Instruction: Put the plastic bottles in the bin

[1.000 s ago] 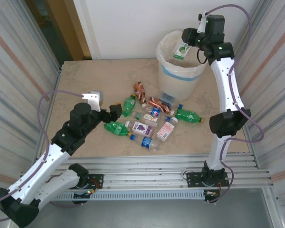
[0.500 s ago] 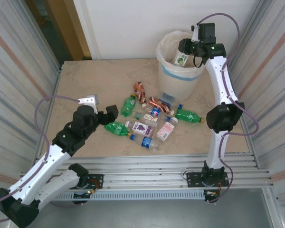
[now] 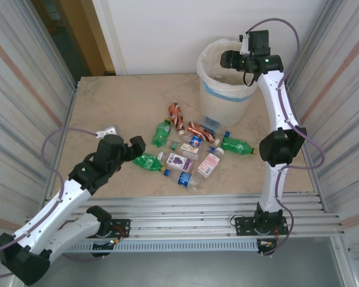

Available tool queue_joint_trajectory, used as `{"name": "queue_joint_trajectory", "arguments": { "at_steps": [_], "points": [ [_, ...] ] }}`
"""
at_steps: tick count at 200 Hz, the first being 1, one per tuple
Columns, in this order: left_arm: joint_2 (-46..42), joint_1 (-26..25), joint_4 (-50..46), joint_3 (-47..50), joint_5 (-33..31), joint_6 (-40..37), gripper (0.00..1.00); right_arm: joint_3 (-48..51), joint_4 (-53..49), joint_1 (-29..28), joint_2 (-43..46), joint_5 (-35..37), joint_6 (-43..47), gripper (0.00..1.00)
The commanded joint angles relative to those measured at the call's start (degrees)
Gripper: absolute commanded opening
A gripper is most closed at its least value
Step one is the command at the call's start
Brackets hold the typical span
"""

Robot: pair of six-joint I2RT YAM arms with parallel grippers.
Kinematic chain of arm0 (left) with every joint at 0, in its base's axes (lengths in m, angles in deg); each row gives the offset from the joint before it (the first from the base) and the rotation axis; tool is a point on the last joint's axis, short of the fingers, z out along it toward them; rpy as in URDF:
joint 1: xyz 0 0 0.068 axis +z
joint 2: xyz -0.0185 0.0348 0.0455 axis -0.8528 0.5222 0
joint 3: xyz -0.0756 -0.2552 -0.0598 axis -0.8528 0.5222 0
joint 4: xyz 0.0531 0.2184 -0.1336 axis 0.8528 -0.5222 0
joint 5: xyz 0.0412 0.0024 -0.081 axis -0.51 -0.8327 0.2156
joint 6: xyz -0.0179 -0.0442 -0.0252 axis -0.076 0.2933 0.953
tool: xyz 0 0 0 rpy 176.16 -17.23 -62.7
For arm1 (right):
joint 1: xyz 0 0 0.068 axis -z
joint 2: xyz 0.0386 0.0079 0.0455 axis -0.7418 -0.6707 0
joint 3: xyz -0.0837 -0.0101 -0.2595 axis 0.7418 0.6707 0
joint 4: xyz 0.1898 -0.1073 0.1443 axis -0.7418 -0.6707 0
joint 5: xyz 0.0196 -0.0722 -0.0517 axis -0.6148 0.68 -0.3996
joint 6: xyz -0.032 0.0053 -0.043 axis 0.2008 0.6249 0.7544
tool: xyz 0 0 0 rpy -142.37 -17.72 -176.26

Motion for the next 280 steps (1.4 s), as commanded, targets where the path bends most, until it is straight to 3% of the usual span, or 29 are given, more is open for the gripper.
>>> {"name": "queue_joint_trajectory", "arguments": {
  "at_steps": [1, 60, 105, 145, 178, 280],
  "points": [
    [1.0, 0.6, -3.4, 1.1, -1.3, 5.8, 0.99, -2.1, -0.7, 0.2, 3.9, 1.9, 1.2, 0.79],
    [5.0, 0.9, -3.1, 3.2, 2.3, 12.7, 0.95, 0.0, -4.4, 0.1, 11.6, 6.3, 1.5, 0.88],
    [11.5, 0.9, -1.2, 2.9, 6.3, 16.8, 0.96, 14.2, -4.1, 0.0, 23.1, 10.1, -0.3, 1.00],
    [18.4, 0.6, 0.2, 1.6, 8.9, 19.7, 0.99, 33.7, 0.1, 0.0, 35.8, 11.6, -2.6, 0.98],
    [22.2, -0.1, 1.4, 1.3, 8.1, 23.0, 0.99, 44.2, 1.1, -0.1, 43.2, 11.3, -4.4, 0.98],
    [32.4, -0.3, 5.5, -1.7, 8.4, 24.5, 0.99, 55.6, 0.6, -0.1, 49.2, 11.4, -6.2, 0.98]
  ]
}}
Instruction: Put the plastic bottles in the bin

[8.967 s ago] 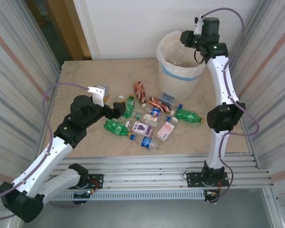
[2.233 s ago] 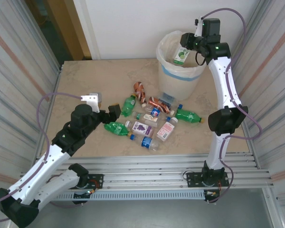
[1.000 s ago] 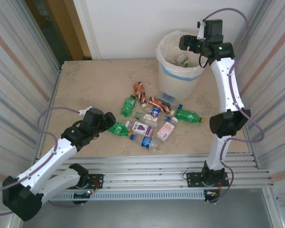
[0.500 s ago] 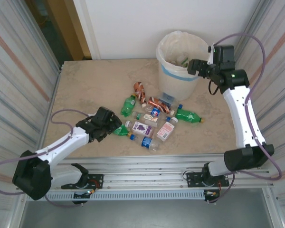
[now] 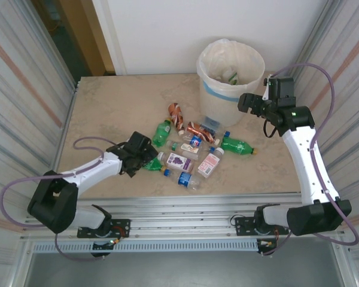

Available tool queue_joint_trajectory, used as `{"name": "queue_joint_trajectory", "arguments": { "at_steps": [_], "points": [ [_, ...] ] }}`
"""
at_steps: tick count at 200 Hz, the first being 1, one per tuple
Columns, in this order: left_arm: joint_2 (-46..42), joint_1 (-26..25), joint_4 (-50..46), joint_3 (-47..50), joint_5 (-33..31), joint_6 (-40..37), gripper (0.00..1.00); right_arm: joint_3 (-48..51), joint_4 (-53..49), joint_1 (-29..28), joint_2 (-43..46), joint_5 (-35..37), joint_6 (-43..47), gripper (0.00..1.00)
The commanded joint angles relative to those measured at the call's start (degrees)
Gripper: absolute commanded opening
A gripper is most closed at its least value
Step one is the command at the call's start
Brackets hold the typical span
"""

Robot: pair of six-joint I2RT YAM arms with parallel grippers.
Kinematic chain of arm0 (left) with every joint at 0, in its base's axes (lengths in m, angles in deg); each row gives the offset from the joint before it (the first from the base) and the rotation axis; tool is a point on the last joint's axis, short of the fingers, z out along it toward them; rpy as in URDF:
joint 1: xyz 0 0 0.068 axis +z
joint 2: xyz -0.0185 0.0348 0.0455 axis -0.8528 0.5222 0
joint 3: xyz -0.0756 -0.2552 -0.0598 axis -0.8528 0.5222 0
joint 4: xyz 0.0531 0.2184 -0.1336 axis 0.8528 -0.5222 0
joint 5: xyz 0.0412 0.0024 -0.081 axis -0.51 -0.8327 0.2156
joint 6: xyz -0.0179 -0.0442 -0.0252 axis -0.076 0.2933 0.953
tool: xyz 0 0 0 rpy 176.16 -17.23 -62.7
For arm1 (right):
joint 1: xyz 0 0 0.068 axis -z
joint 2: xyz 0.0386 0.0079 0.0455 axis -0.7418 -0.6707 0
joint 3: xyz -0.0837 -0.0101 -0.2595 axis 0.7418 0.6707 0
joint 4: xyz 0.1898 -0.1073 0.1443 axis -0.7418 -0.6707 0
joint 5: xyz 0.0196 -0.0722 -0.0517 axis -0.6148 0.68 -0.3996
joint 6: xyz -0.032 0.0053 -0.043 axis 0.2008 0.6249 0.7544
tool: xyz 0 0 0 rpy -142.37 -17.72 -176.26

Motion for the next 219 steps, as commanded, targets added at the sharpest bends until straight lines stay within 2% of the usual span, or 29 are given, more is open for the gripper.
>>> {"name": "queue_joint_trajectory", "arguments": {
  "at_steps": [1, 135, 219],
  "points": [
    [1.6, -0.2, 0.6, -1.9, -0.6, 1.4, 0.99, 2.0, 0.7, -0.1, 1.6, 0.3, -1.7, 0.98],
    [11.1, -0.1, 0.5, -5.0, -0.8, 1.9, 0.98, 4.6, 1.0, -0.1, 2.9, -0.3, -2.1, 0.98],
    [10.0, 1.3, -1.7, -3.0, -2.7, 2.6, 0.81, 4.7, 1.6, -0.1, 4.0, -0.5, -2.6, 0.98]
  ]
}}
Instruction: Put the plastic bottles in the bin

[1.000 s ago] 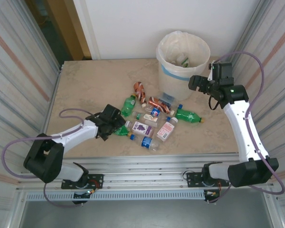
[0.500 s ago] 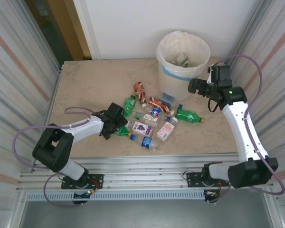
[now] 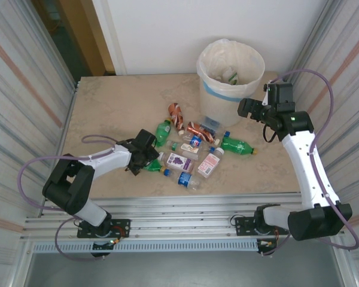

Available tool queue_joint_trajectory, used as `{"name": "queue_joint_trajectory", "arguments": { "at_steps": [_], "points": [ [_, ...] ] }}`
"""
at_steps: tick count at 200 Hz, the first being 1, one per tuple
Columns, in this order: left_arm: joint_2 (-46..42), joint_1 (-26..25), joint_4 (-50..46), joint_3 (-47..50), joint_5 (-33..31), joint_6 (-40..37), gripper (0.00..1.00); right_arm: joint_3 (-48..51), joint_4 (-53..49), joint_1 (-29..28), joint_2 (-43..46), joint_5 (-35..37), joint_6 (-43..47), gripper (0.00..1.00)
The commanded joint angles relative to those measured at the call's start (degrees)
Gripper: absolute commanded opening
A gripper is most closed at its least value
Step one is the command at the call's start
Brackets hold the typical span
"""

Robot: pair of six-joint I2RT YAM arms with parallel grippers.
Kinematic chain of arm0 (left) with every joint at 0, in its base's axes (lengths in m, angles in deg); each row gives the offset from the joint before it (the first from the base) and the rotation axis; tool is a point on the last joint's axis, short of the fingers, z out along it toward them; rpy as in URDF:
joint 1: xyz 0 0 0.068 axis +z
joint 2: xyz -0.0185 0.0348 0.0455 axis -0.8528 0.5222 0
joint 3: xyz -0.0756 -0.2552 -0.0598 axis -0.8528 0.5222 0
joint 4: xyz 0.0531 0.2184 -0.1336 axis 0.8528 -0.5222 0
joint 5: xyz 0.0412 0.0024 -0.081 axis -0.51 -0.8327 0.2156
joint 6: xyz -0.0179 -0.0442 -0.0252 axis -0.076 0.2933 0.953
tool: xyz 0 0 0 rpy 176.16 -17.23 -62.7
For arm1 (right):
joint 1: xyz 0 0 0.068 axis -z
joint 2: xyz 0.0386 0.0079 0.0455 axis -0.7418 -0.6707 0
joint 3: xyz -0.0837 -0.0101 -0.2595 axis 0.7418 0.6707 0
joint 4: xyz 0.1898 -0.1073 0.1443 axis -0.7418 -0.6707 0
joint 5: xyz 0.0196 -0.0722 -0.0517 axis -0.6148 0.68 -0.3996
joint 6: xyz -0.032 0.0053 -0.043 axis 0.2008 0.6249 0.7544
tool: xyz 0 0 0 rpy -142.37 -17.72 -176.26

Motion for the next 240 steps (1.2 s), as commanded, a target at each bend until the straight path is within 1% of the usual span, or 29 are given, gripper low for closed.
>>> {"name": "queue_joint_trajectory", "arguments": {
  "at_steps": [1, 31, 65, 86, 105, 135, 155, 179, 203, 240],
  "points": [
    [-0.4, 0.8, -2.1, 0.9, -2.2, 1.3, 0.80, 0.8, 1.3, -0.1, 1.5, -0.3, -1.2, 0.98],
    [-1.6, 2.0, -2.4, 2.5, -2.9, 1.5, 0.71, 0.7, 1.5, -0.2, 1.4, -0.9, -1.4, 0.98],
    [-3.2, 3.6, -2.5, 3.8, -3.1, 1.3, 0.55, 0.6, 1.6, -0.7, 1.4, -1.4, -1.6, 0.98],
    [-3.9, 4.1, -2.3, 4.0, -2.8, 0.9, 0.51, 0.2, 2.0, -1.4, 1.5, -1.8, -1.5, 0.98],
    [-4.8, 4.3, -2.3, 3.7, -2.3, 0.7, 0.49, -0.1, 2.3, -3.1, 1.6, -2.0, -0.8, 0.98],
    [-7.3, 4.3, -2.3, 3.1, -1.7, 0.1, 0.48, -0.1, 3.4, -8.5, 1.8, -1.9, 0.2, 0.98],
    [-9.6, 4.3, -2.9, 2.8, -1.5, -0.2, 0.47, 1.6, 6.1, -13.5, 2.1, -3.8, -0.1, 0.98],
    [-13.2, 4.4, -3.2, 2.6, -1.1, -0.4, 0.46, 3.5, 9.9, -19.1, 0.9, -9.0, -1.6, 0.98],
    [-17.3, 4.5, -3.5, 2.3, -0.8, -1.3, 0.45, 5.4, 15.3, -24.1, -1.9, -16.3, -3.4, 1.00],
    [-22.9, 5.3, -2.4, 1.1, 1.3, -3.5, 0.44, 5.8, 21.4, -32.0, -8.4, -24.4, -4.0, 0.95]
  ]
}}
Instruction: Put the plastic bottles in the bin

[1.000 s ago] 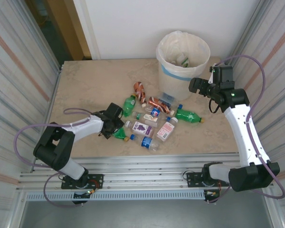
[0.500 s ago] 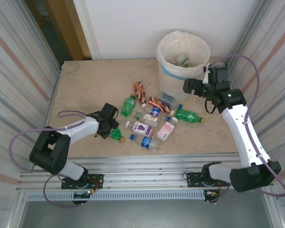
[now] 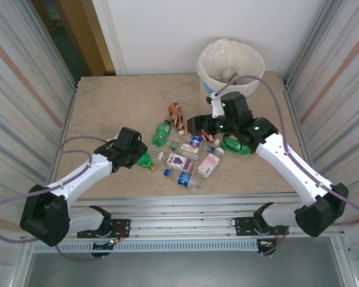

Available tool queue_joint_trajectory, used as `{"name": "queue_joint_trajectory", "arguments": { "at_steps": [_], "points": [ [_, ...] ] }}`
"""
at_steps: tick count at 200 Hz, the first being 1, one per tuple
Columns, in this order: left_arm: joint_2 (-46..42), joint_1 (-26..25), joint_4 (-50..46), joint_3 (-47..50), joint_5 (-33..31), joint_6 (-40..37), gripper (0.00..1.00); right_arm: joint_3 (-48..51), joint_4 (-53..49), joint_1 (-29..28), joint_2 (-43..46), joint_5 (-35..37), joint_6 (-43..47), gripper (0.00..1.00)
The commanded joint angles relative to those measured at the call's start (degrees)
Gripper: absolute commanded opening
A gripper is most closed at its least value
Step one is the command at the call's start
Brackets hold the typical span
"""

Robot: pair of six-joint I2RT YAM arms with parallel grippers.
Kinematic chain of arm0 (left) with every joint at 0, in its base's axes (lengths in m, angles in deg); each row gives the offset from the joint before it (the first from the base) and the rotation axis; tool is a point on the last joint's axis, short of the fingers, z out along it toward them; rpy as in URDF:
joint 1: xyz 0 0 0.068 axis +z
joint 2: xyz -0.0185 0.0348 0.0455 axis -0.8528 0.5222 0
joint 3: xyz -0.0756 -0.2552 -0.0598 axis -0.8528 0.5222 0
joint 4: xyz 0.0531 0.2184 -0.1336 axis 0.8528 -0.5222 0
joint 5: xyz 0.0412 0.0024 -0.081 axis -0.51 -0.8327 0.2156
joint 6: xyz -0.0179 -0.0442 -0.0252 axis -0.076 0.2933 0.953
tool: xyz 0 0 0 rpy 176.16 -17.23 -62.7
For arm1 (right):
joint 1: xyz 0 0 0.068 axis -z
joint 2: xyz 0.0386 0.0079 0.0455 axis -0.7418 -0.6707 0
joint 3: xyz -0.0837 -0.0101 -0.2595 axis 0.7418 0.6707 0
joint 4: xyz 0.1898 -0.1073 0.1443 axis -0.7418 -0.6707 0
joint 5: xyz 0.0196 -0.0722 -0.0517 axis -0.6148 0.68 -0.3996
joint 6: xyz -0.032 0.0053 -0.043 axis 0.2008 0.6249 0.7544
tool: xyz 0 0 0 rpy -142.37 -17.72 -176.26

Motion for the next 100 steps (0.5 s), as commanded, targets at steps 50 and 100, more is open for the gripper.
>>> {"name": "queue_joint_trajectory", "arguments": {
  "at_steps": [50, 100],
  "points": [
    [-7.5, 2.4, 1.7, -4.5, 6.1, -5.7, 0.43, -0.2, 12.1, -8.5, -12.0, -16.3, -4.9, 0.86],
    [-10.2, 2.5, 3.8, -5.0, 7.9, -4.9, 0.42, 0.6, 19.6, -10.2, -17.0, -21.0, -10.0, 0.81]
  ]
}}
